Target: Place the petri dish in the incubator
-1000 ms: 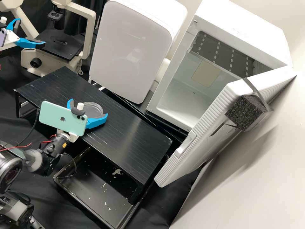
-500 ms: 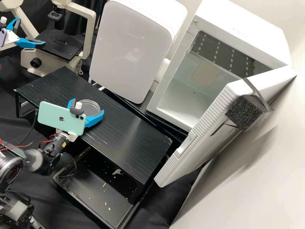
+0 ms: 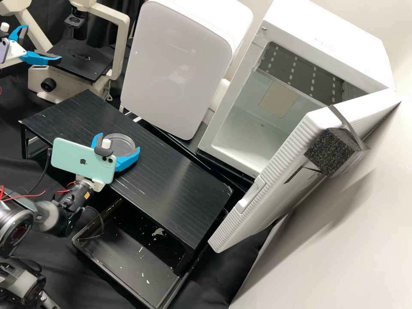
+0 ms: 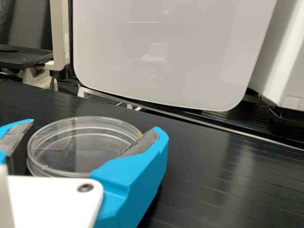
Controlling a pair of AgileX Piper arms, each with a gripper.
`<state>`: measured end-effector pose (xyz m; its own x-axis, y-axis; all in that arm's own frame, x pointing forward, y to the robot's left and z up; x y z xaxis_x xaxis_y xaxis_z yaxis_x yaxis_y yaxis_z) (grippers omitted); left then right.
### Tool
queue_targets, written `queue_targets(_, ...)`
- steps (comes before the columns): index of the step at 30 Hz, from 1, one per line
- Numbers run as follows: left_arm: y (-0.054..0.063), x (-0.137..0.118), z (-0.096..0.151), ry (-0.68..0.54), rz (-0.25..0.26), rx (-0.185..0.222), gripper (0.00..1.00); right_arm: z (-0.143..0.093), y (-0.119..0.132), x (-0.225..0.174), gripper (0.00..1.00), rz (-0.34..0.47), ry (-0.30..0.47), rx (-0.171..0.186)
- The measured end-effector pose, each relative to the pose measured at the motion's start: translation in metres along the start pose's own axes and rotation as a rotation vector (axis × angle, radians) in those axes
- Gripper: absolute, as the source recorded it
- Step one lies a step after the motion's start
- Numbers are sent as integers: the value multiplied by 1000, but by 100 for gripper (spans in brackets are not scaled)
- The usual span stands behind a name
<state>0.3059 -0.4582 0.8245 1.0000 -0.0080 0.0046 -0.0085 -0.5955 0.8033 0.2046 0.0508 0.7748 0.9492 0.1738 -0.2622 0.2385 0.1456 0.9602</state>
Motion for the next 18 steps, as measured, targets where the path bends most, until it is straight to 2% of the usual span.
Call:
queue_targets(3, 0, 0, 0, 0, 0, 0, 100, 2, 1, 0, 0, -4, 2, -4)
queue_targets(8, 0, 0, 0, 0, 0, 0, 100, 9, 11, -5, 0, 11, 6, 11)
queue_targets(11, 0, 0, 0, 0, 0, 0, 100, 18, 21, -6, 0, 33, -16, 22)
queue_targets(15, 0, 0, 0, 0, 0, 0, 100, 36, 41, -6, 0, 100, -79, 40)
queue_targets(18, 0, 0, 0, 0, 0, 0, 100, 52, 65, -5, 0, 200, -118, 60)
